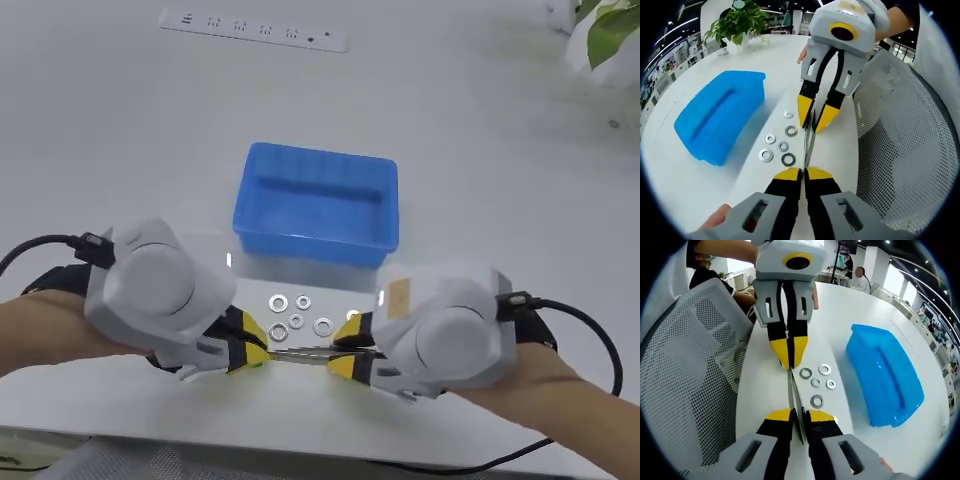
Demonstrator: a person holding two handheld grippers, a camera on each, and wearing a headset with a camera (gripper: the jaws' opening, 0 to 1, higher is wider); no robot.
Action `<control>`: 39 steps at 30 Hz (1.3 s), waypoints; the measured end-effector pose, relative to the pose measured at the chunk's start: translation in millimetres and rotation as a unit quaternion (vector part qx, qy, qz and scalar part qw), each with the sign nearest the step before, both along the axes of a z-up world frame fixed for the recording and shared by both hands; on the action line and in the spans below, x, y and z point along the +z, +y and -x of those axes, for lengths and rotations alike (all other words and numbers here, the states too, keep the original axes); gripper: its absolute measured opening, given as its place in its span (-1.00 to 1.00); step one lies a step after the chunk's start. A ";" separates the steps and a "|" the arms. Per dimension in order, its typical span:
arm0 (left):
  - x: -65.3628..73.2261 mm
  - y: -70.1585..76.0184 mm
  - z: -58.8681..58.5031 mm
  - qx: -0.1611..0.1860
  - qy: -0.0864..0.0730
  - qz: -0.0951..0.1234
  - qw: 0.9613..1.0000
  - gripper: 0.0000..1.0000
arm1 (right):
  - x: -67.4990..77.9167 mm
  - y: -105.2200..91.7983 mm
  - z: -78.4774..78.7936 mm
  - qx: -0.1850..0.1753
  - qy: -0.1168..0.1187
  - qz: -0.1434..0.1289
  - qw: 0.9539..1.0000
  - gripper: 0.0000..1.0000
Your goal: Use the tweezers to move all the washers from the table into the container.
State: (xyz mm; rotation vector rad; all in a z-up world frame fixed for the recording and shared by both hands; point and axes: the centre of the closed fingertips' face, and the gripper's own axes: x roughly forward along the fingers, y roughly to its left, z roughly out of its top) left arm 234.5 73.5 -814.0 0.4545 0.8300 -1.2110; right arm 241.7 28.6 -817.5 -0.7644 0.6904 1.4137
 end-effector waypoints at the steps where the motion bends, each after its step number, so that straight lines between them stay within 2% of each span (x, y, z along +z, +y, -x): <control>1: -0.1 -0.1 0.1 0.001 0.002 0.000 1.000 -0.87 | 0.1 0.0 0.1 0.000 0.000 0.001 1.000 -0.77; 6: 0.1 0.1 0.3 0.000 0.002 -0.001 1.000 -0.87 | 0.1 1.0 0.8 0.002 -0.002 0.002 1.000 -0.80; 7: 0.2 -0.2 0.1 0.001 0.005 -0.002 1.000 -0.87 | 0.2 1.7 1.8 0.014 -0.009 0.001 1.000 -0.82; 10: -0.1 0.1 1.1 -0.002 0.012 -0.006 1.000 -0.87 | 0.2 1.8 3.2 0.019 -0.009 0.000 1.000 -0.84; 12: 0.1 0.2 0.5 -0.009 0.000 -0.009 1.000 -0.87 | 0.2 2.0 3.5 0.019 -0.005 0.000 1.000 -0.84; 17: -0.3 0.1 1.2 -0.018 -0.003 -0.020 1.000 -0.87 | 0.4 3.0 5.2 0.028 -0.007 0.001 1.000 -0.87; 20: -0.4 3.4 -1.2 -0.026 -0.023 -0.029 0.999 -0.86 | 1.5 6.2 6.6 0.024 0.000 -0.008 1.000 -0.88; 23: -0.1 3.5 0.6 -0.018 -0.010 -0.022 1.000 -0.75 | 6.4 11.0 5.9 0.020 -0.003 -0.020 1.000 -0.88; 24: -0.3 3.9 -0.3 -0.017 -0.011 -0.023 1.000 -0.74 | 7.4 12.3 6.3 0.022 -0.006 -0.021 1.000 -0.89; 28: -1.1 5.2 -1.5 -0.022 -0.018 -0.031 0.999 -0.84 | 11.8 16.3 8.1 0.031 -0.011 -0.029 0.999 -0.88; 31: -1.2 6.2 -1.3 -0.020 -0.008 -0.030 0.999 -0.85 | 13.0 16.3 7.5 0.032 -0.014 -0.030 0.999 -0.88; 33: -1.6 5.9 0.9 -0.032 -0.010 -0.034 0.999 -0.86 | 13.6 16.6 8.5 0.035 -0.016 -0.030 0.999 -0.88; 36: -0.1 5.5 4.6 -0.049 -0.024 -0.042 0.998 -0.87 | 12.9 16.6 10.4 0.038 -0.018 -0.029 0.999 -0.88; 39: 7.5 7.7 3.7 -0.044 -0.020 -0.035 0.998 -0.88 | 13.9 16.8 10.8 0.040 -0.022 -0.034 0.998 -0.87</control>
